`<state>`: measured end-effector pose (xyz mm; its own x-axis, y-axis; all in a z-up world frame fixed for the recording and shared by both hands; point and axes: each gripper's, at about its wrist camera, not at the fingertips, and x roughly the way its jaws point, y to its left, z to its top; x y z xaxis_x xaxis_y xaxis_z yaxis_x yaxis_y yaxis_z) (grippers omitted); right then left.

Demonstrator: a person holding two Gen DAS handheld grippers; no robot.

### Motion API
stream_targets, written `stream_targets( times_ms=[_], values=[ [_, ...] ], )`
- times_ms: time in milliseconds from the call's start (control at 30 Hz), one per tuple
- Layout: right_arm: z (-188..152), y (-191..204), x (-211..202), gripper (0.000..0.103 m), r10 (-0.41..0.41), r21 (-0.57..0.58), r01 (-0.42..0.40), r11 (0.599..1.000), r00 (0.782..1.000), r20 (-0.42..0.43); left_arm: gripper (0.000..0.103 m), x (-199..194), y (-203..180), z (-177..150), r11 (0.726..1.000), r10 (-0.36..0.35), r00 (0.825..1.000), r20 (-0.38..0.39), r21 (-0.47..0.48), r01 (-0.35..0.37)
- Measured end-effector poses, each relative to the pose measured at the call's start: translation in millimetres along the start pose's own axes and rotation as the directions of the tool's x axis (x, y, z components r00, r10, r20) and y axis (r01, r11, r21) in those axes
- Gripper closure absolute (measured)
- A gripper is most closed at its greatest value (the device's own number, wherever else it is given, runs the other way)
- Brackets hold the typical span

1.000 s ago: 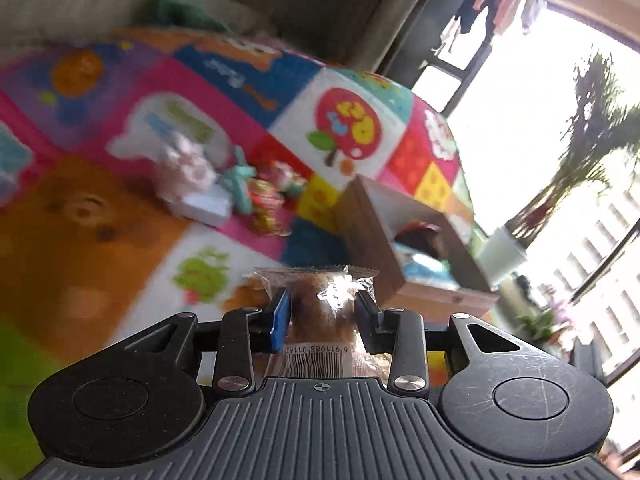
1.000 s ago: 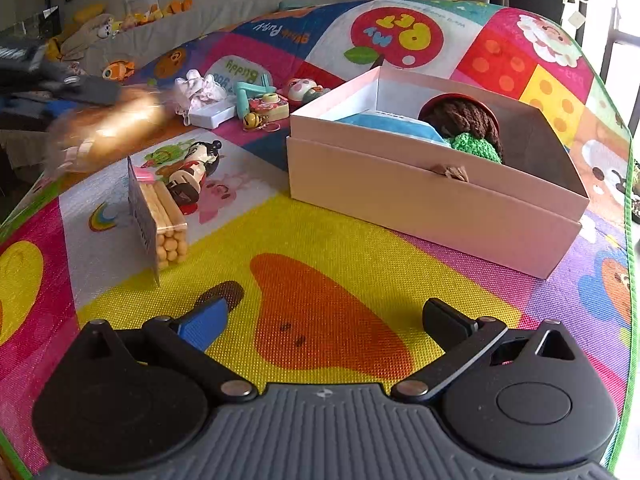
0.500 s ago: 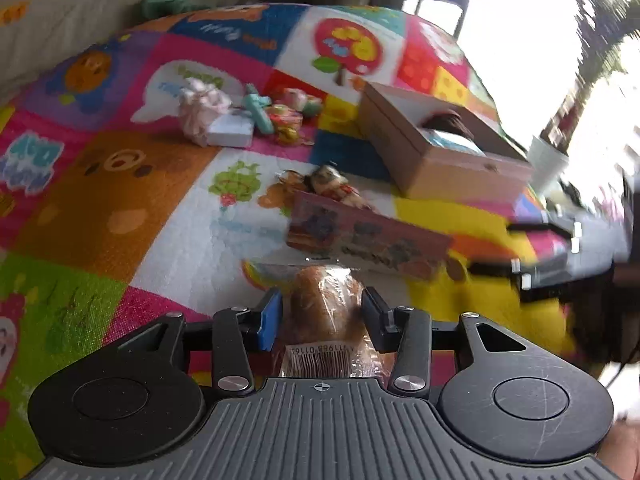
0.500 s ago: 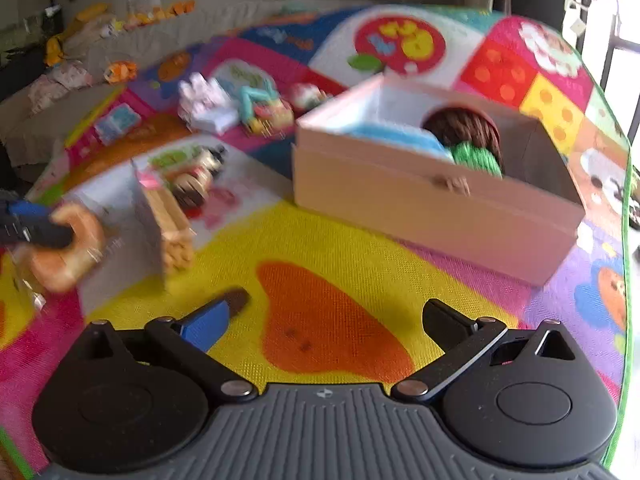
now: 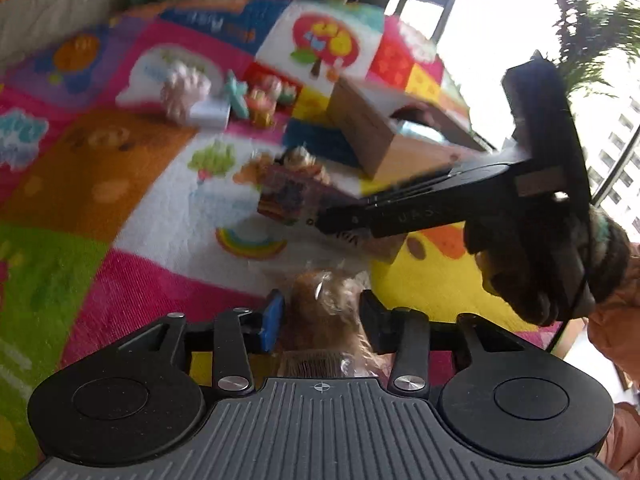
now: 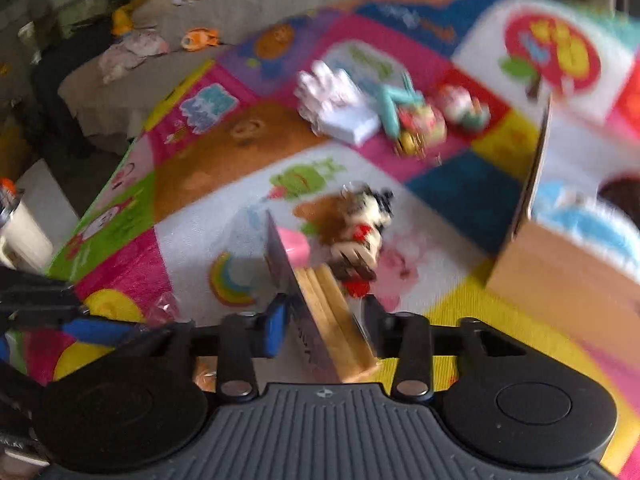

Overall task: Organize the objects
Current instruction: 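Grasp the clear pink-lidded candy box with the right tool while the left holds bread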

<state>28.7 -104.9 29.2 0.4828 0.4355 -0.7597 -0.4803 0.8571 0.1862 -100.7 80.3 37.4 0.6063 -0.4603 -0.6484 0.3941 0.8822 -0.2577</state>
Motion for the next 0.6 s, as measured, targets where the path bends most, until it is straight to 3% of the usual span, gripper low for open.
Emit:
stream_targets(
  times_ms=[67, 200, 267, 400, 600],
  values=[
    [-6.8, -10.5, -9.1, 0.074, 0.022, 0.065, -0.022, 0.998, 1.000, -0.008, 0.059, -9.1, -3.1, -0.6, 1.000, -0.005, 0.999, 0.034, 0.030, 0.004],
    [-36.1, -29.9, -45.7, 0.074, -0.059, 0.090, 0.056, 0.994, 0.998, 0.037, 0.055, -3.4, -6.8, -4.1, 0.998, 0.036, 0.999, -0.039, 0.059, -0.034],
    [-55.5, -37.0, -63.2, 0.074, -0.107, 0.086, 0.103, 0.991, 0.993, 0.046, 0.047, 0.3, -3.1, -5.2, 0.999, 0.027, 0.998, -0.060, 0.035, -0.025],
    [-84.8, -43.4, -81.8, 0.074, -0.123, 0.062, 0.120, 0.991, 0.992, 0.038, 0.047, 10.7, 1.4, -1.0, 0.999, 0.015, 0.998, -0.065, -0.035, -0.017],
    [-80.9, -30.3, -93.0, 0.068, -0.131, -0.025, 0.135, 0.991, 0.985, 0.115, 0.049, 22.8, -4.4, 4.3, 0.998, 0.026, 0.998, -0.064, -0.060, -0.030]
  ],
)
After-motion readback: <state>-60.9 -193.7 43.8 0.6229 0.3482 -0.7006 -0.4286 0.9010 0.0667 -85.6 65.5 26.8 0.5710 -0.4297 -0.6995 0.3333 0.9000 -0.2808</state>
